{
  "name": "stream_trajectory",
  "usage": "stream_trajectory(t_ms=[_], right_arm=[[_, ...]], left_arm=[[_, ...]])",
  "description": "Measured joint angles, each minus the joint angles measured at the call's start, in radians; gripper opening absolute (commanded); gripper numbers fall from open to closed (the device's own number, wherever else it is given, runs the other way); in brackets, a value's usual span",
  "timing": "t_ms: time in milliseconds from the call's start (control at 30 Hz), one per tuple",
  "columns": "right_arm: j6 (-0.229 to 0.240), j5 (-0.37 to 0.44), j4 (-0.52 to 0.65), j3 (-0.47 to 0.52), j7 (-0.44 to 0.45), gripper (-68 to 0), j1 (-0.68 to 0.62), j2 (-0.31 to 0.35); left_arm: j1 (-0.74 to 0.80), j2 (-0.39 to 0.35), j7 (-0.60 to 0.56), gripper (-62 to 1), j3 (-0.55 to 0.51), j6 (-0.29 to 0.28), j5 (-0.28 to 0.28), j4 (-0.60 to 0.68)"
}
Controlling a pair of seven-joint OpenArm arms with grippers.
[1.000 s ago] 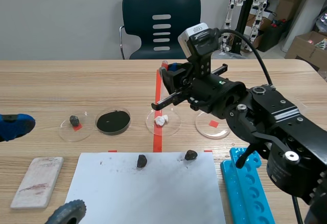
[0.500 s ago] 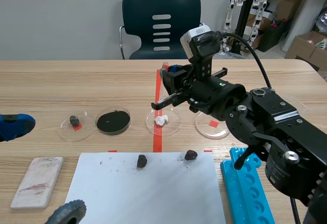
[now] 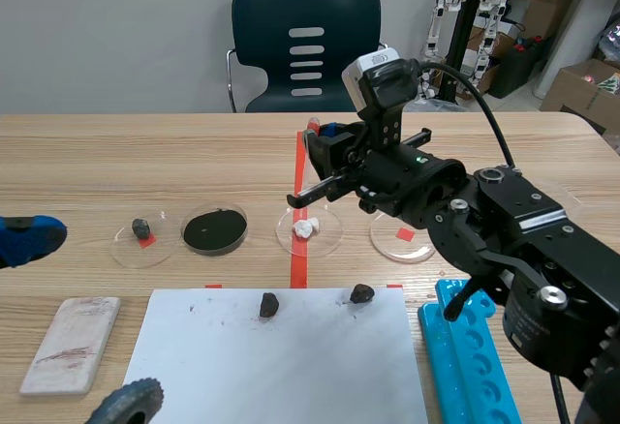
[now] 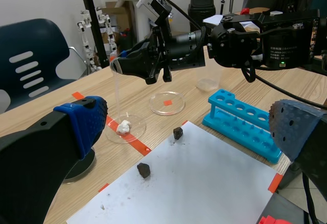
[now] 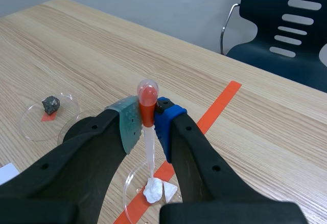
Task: Squeeze the dropper onto the mineral
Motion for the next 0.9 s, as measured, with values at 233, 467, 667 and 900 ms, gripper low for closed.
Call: stream_trajectory(t_ms=[233,467,667,900], right_arm=[[0.0,0.0,0.0,0.0,0.0,-61.6,0.0,0.0],[0.0,0.0,0.0,0.0,-0.008,-64.3,0.0,0.0],[-0.003,0.0,0.0,0.0,-0.018,-66.5,0.0,0.0],[-0.027,0.0,0.0,0.0,-0.023,-66.5,0.0,0.0]], left_arm=[[0.0,0.0,0.0,1.4,0.0,0.0,0.0,0.0],[0.0,0.0,0.0,1.4,0.0,0.0,0.0,0.0],[0.0,0.0,0.0,1.4,0.0,0.0,0.0,0.0],[0.0,0.0,0.0,1.4,0.0,0.0,0.0,0.0]])
